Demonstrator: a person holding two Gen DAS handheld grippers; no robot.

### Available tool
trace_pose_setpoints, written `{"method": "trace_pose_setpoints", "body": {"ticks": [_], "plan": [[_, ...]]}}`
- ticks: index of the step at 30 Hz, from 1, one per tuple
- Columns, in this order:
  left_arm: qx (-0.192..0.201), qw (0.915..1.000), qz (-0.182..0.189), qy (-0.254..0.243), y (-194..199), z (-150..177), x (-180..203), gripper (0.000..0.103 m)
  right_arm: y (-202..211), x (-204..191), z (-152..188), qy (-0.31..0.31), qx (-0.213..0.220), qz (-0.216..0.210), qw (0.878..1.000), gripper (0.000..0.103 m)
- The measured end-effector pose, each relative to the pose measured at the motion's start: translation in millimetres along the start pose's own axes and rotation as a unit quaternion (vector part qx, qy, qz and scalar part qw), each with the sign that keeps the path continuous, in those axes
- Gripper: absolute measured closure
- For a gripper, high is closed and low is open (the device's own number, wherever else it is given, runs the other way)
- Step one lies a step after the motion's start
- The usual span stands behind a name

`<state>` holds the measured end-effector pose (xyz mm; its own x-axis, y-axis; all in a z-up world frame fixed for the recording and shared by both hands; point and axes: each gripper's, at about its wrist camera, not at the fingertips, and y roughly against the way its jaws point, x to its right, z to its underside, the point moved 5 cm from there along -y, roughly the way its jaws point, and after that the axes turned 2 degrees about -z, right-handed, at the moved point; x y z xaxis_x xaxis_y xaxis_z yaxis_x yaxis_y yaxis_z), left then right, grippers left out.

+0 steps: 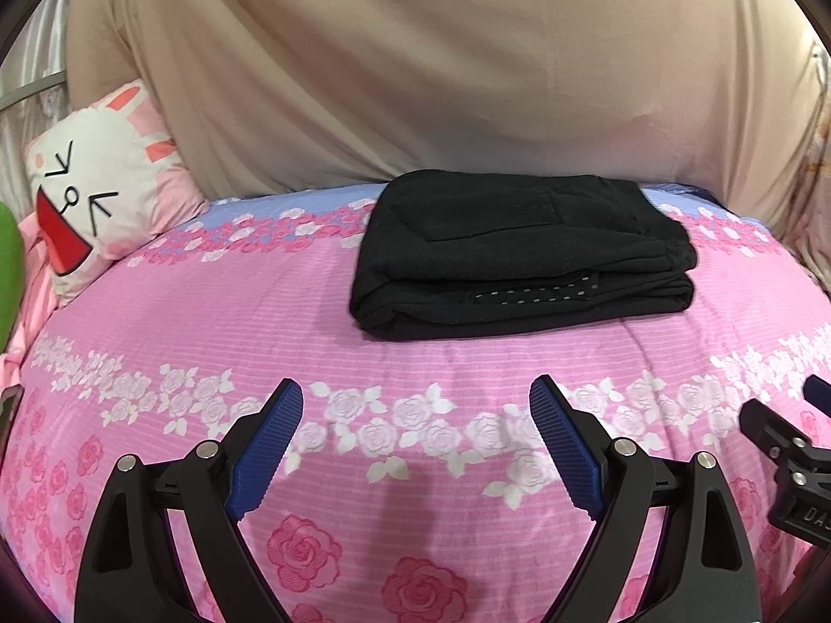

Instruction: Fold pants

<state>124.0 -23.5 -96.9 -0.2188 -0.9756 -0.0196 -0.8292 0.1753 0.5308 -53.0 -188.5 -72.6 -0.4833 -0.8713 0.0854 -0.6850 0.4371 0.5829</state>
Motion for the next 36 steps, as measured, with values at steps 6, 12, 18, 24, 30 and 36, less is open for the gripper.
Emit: {"method": "trace_pose_setpoints", "body": {"ticks": [6, 12, 18, 24, 30, 36], "plan": [[0.000, 0.9999, -0.009, -0.008, 1.2, 0.1, 3.7, 0.011, -0.3, 0.3, -0.2, 0.000, 0.000, 0.000, 1.000, 0.005], [-0.010, 0.9997, -0.020, -0.005, -0.1, 1.4, 0.3, 0.011, -0.6, 0.0, 0.8, 0.000, -0.001, 0.000, 1.000, 0.005], [-0.024, 0.9997, -0.006, 0.006, -5.5, 2.1, -3.3, 0.011, -0.5, 0.1, 0.7, 0.000, -0.001, 0.000, 1.000, 0.005], [-0.016, 0.9999, 0.004, 0.000, -3.7, 2.4, -2.1, 0.011, -0.5, 0.4, 0.2, 0.000, -0.001, -0.001, 1.000, 0.005], [-0.001, 0.9999, -0.001, -0.014, 1.8, 0.7, 2.9, 0.011, -0.5, 0.4, 0.1, 0.001, -0.001, -0.001, 1.000, 0.005], [-0.004, 0.9999, -0.008, -0.013, 0.5, 0.6, 2.3, 0.011, -0.6, 0.7, 0.1, 0.001, -0.002, -0.002, 1.000, 0.005]]}}
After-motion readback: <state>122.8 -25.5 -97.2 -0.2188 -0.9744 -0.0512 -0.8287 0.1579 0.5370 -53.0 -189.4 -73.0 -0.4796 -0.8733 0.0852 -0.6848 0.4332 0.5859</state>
